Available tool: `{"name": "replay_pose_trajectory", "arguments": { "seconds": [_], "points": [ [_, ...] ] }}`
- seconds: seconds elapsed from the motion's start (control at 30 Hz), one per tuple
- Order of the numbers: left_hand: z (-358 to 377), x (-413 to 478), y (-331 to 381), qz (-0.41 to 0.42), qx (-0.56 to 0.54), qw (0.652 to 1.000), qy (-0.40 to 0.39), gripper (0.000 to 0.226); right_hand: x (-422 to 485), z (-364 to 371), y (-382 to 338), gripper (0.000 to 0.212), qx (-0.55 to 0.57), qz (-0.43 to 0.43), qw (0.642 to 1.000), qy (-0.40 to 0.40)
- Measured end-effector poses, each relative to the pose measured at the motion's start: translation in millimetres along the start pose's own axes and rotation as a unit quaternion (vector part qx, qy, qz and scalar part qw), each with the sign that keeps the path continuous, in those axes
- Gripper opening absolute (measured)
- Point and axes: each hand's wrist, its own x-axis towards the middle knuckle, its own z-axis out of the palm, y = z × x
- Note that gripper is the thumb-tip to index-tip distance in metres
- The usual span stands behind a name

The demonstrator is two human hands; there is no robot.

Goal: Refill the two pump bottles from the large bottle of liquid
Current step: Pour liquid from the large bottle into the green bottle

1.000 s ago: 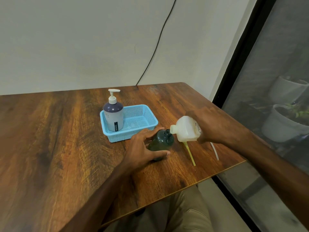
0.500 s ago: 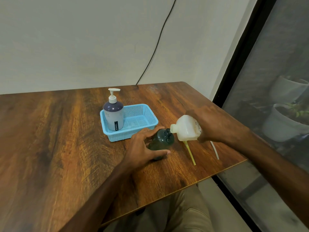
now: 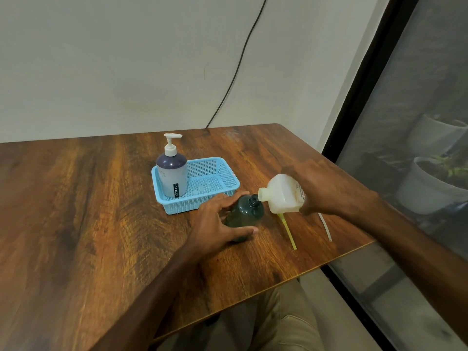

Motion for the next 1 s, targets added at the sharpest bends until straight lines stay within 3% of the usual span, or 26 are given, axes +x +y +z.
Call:
{"name": "replay_pose_trajectory", "arguments": {
  "seconds": [0.5,0.77,1.0],
  "points": [
    [-3,0,4,0.003,0.005,1.0,-0.004,0.077,7,0,0,0.082,-0.123,-0.044,0.989,0.073],
    [-2,-1,3,-0.007,0.001,1.0,-0.004,0.084,8,4,2,0.086,-0.127,-0.043,0.988,0.072],
    [-3,-1,4,-0.009,-0.005,1.0,-0.006,0.083,13,2,8,0.082,-0.051,-0.041,0.997,0.03]
  ]
}}
